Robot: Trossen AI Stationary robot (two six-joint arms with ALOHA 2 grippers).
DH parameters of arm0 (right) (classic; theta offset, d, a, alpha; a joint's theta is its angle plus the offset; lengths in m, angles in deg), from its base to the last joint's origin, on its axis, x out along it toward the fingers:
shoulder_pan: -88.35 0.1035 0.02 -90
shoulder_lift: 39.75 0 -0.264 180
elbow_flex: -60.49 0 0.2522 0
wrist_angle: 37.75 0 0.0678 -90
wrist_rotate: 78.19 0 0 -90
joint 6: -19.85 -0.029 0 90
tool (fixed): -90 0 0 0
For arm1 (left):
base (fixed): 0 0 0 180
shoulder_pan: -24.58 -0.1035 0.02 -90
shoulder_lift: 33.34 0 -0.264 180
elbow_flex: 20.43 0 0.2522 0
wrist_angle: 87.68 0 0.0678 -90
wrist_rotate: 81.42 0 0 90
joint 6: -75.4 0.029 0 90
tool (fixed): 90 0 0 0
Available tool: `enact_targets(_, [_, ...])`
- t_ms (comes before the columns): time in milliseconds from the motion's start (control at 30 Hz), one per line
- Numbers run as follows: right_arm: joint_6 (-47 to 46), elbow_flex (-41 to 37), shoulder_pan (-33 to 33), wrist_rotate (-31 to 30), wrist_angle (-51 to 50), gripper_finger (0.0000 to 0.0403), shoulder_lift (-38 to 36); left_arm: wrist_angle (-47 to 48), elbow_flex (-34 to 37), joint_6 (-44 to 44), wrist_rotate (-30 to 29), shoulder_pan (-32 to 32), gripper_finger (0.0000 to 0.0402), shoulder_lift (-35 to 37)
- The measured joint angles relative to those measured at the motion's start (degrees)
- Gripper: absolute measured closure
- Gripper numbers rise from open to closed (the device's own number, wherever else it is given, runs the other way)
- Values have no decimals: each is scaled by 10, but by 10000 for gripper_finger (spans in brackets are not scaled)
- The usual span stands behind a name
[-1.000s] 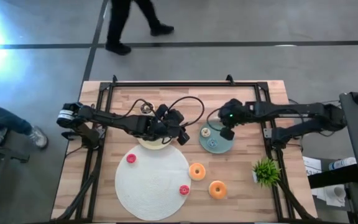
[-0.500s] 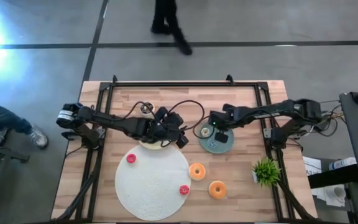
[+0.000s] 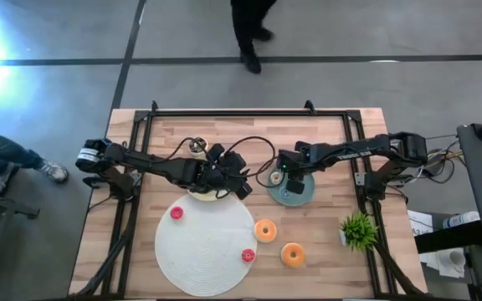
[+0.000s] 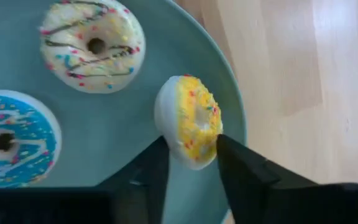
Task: Pick & Place donuts
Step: Put the yellow donut on the blue plate, then put the red donut on the blue plate
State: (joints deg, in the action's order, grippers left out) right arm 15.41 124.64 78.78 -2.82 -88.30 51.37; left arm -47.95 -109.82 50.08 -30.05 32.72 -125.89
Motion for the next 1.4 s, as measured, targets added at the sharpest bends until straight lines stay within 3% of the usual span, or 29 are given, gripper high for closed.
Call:
enact_targets(233, [17,1,8,53,-3,193,-6,12,0,8,-3,0,234,2])
enact_targets(567, [6,1,15,65,-15,148,-76,127,0,-31,3,6,234,22])
enact_targets(733, [-9,0,15,56,-15,145,-151,216,0,-98,-4,6,234,39])
enact_targets(900, [-86,-7,6,43,-15,145,-224,316,6,-231,-9,-25,234,49])
enact_targets(1000, [-119,-11,4,57,-19,145,-251,334,16,-236,24,-39,234,49])
enact_targets(1233, [-162,-22,13,143,-25,149,-254,291,59,-117,133,-10,234,48])
enact_targets(1300, [-166,-25,24,145,-25,153,-253,329,77,-138,158,4,234,48])
enact_targets(1400, [-172,-29,39,146,-23,159,-253,398,105,-236,203,19,234,48])
